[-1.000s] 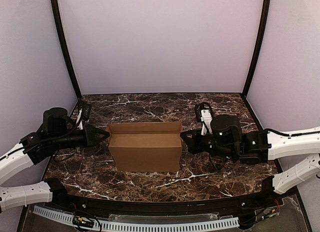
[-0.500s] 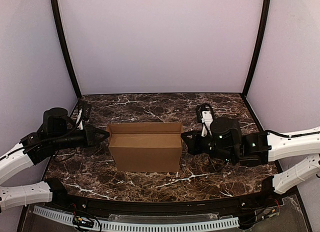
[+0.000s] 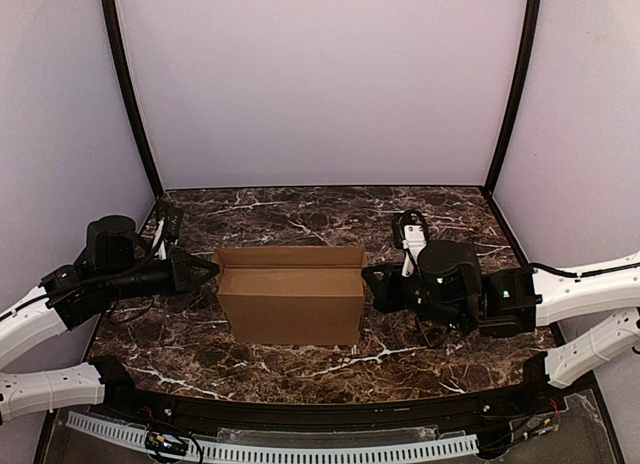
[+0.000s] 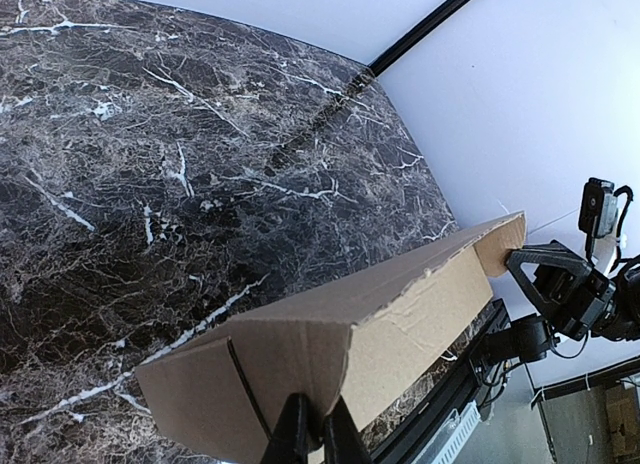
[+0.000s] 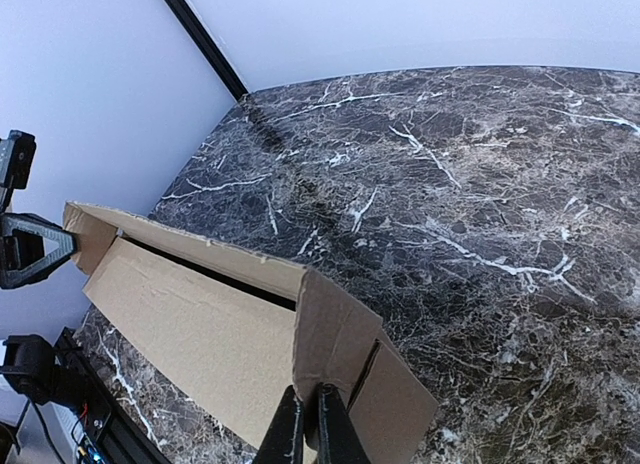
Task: Fold the paper box
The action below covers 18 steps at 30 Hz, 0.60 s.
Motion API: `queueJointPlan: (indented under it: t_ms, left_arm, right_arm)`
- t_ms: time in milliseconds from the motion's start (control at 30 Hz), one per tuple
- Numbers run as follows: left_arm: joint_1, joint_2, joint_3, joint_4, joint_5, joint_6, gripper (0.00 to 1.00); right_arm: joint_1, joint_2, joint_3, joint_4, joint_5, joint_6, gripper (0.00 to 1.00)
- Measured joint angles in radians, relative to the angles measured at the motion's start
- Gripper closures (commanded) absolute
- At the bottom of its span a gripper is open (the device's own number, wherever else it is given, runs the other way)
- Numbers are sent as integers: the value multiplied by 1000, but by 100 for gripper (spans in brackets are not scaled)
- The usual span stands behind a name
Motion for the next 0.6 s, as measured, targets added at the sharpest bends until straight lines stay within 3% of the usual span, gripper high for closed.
queueJointPlan:
  t_ms: [600]
  left_arm:
    - [-6,-5,-2,1,-14,-6,96]
  right_arm:
    - [68,25,-8,26,138,60,100]
